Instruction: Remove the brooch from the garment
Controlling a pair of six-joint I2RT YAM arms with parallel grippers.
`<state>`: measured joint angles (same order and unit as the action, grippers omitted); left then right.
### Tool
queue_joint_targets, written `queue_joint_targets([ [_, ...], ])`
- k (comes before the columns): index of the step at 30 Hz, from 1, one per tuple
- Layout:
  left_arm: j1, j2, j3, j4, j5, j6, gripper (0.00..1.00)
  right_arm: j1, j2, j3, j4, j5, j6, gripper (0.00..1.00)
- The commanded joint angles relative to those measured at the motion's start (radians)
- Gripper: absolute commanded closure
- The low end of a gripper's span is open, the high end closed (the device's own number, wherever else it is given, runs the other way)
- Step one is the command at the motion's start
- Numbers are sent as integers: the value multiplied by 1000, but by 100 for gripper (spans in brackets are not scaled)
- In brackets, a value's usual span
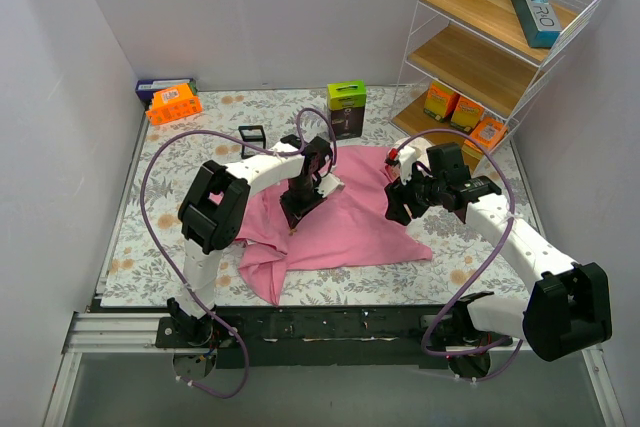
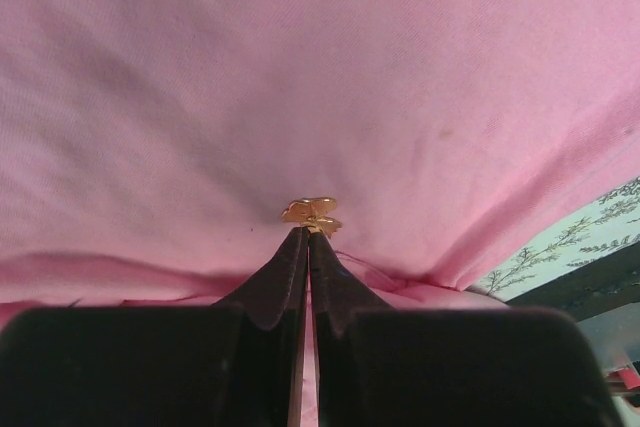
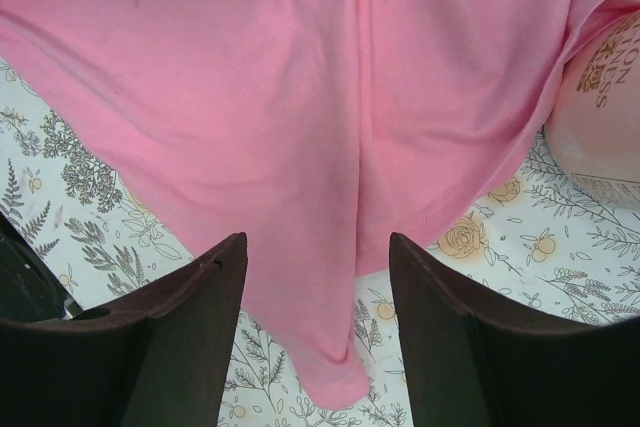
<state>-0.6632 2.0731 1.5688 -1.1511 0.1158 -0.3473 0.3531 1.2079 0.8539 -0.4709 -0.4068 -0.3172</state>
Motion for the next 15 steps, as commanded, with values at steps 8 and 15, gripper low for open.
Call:
queue_joint_targets([
  [8,-9,-44,53,-12,-27,1,100,-9,-24,-7,23,-20,4,34],
  [15,-9,-77,8,-19,-19,-1,100,-8,-13,-1,21,-30,4,34],
])
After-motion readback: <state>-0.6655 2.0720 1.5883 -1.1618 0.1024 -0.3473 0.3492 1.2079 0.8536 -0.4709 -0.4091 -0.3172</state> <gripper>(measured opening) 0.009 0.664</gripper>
